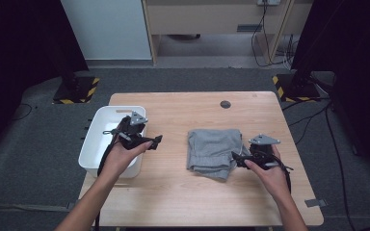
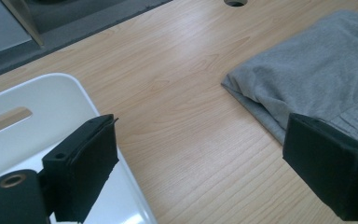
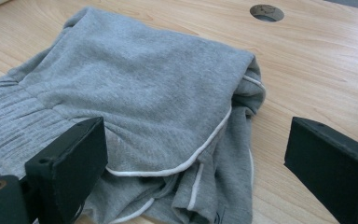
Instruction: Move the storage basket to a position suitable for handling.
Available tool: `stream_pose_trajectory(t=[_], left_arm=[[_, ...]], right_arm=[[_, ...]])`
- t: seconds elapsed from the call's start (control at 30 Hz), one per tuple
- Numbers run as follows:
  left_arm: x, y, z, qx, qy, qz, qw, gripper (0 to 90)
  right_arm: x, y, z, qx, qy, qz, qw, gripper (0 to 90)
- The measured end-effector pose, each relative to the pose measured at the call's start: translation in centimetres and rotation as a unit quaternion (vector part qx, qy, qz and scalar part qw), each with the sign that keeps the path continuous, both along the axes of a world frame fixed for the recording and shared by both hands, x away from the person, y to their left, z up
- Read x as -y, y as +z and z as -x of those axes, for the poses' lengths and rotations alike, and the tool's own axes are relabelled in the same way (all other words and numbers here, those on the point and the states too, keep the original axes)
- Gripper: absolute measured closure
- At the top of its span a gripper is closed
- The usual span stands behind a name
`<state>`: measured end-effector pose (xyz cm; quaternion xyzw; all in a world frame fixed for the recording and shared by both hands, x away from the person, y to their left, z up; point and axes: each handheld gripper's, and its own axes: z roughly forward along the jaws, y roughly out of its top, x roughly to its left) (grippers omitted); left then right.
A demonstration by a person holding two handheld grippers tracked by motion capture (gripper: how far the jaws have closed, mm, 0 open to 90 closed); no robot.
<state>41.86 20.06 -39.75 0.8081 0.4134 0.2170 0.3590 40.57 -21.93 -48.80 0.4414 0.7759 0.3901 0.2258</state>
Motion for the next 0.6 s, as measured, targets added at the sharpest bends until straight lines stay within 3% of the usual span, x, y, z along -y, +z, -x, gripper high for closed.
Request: stream_pose_trajectory(t=[0.17,0.23,0.37,0.5,0.6], left_arm=[[-0.8,0.1,0.0,0.0,0.004,0.002,1.0,9.3],[-1.4,0.0,0.1,-0.001,0.009,0.001,1.0,9.3],[-2.3,0.1,0.3,-0.001,0.014,-0.002,0.9999,9.3],[-3.8,0.3,0.9,0.0,0.022,-0.005,0.9997,9.4],[-5.0,0.4,1.2,0.001,0.034,-0.005,0.9994,9.4]], right_arm=[[0.2,0.0,-0.1,-0.002,0.0,0.0,1.0,9.0],[0.4,0.2,0.0,0.002,-0.001,-0.001,1.0,15.5],[0.6,0.4,0.1,0.004,-0.001,-0.004,1.0,19.7],[0.7,0.5,0.3,0.005,0.007,-0.001,1.0,27.8],[0.6,0.5,0.3,0.004,0.011,-0.002,0.9999,28.0]])
